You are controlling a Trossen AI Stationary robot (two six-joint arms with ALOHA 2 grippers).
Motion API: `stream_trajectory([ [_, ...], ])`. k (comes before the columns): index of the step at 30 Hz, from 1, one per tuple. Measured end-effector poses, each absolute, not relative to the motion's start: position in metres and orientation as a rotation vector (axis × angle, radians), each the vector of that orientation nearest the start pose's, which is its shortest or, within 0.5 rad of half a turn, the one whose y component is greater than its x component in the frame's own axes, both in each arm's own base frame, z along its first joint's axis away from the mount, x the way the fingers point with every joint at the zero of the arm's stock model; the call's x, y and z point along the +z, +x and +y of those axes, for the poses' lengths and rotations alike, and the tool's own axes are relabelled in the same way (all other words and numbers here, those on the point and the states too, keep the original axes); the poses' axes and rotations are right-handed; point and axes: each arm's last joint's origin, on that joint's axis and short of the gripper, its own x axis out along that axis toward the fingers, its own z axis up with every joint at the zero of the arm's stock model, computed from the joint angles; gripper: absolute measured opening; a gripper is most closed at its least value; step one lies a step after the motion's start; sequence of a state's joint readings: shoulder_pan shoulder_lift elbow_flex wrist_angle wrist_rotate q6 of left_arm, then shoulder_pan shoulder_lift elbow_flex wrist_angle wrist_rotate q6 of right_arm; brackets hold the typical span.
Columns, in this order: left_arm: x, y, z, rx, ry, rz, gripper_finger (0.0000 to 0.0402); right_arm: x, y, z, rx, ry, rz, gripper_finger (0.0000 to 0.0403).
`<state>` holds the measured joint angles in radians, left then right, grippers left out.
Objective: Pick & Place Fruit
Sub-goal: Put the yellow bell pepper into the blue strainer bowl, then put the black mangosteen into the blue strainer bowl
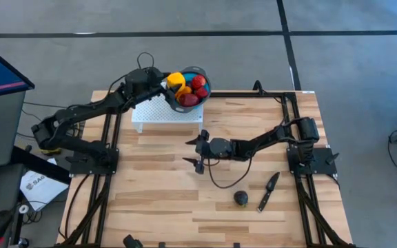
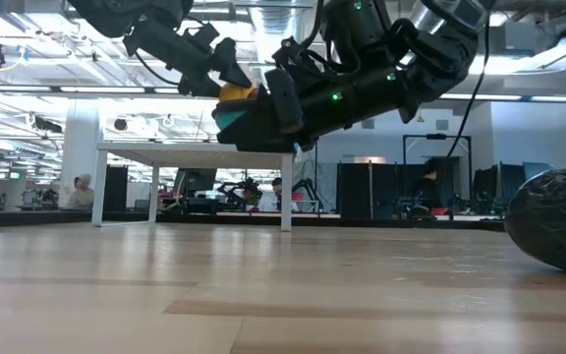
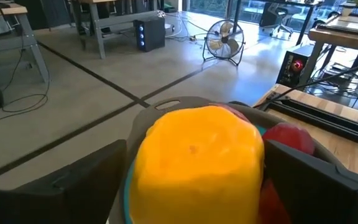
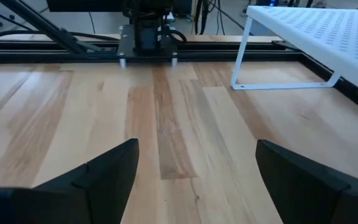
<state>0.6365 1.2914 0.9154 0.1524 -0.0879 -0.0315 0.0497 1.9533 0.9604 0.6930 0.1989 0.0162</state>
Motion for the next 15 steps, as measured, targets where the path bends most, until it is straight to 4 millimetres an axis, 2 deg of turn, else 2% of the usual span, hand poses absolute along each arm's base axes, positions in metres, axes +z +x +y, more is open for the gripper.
stream_trajectory([
  [15, 0.331, 0.204, 0.149, 0.707, -0.058, 0.193, 0.0379, 0.147, 0.394, 0.023, -0.129, -0.015, 0.301, 0.0317],
])
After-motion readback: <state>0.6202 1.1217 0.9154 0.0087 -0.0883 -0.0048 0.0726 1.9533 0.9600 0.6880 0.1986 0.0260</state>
